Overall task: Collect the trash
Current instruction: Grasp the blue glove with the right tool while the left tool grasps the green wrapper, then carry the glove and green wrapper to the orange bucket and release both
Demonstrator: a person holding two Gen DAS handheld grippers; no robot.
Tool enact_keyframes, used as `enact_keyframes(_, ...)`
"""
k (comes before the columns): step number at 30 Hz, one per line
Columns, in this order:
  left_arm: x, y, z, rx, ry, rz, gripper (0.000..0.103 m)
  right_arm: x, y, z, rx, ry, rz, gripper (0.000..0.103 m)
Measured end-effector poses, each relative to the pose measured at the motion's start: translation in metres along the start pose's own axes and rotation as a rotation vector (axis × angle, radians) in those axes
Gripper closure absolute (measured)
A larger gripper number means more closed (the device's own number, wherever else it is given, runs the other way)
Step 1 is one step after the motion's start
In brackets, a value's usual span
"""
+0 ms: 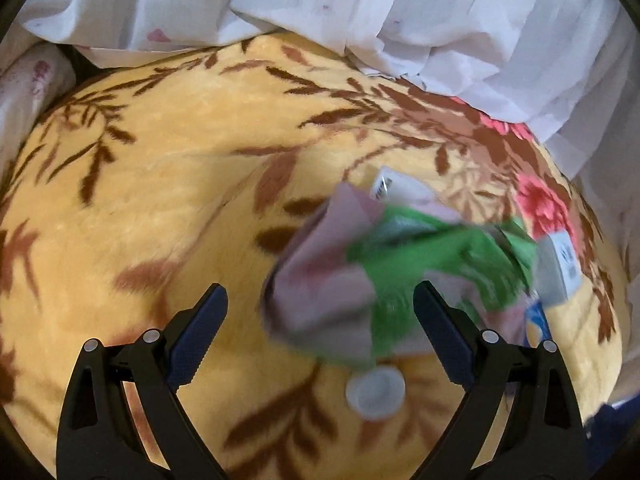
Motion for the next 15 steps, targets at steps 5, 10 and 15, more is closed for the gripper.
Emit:
enact_keyframes(5, 0.002, 0.007, 0.002, -0.031, 0.005, -0.011, 0.062, -0.001, 0.003, -0.005, 0.006, 0.017, 0.005, 0.043)
enact_keyframes(10, -0.002, -0.01, 0.0, -0.05, 0.009, -0.04, 0.073, -0.002, 0.001, -0.003, 0.009, 0.022, -0.007, 0.043)
enact_keyframes(15, -0.006, -0.042, 0.001, -0.01, 0.035, -0.087, 0.074, -0.003, -0.01, 0.005, 0.015, 0.019, -0.022, 0.043)
Point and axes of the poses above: each gripper's, at about its wrist camera, not at the fingertips, and y roughly the way its jaws point, z to its left, x to its top, the point moved 1 cm from there along y, roughly the way its jaws point, and after that the axes turned 5 degrees about z, right-handed, at the moved point
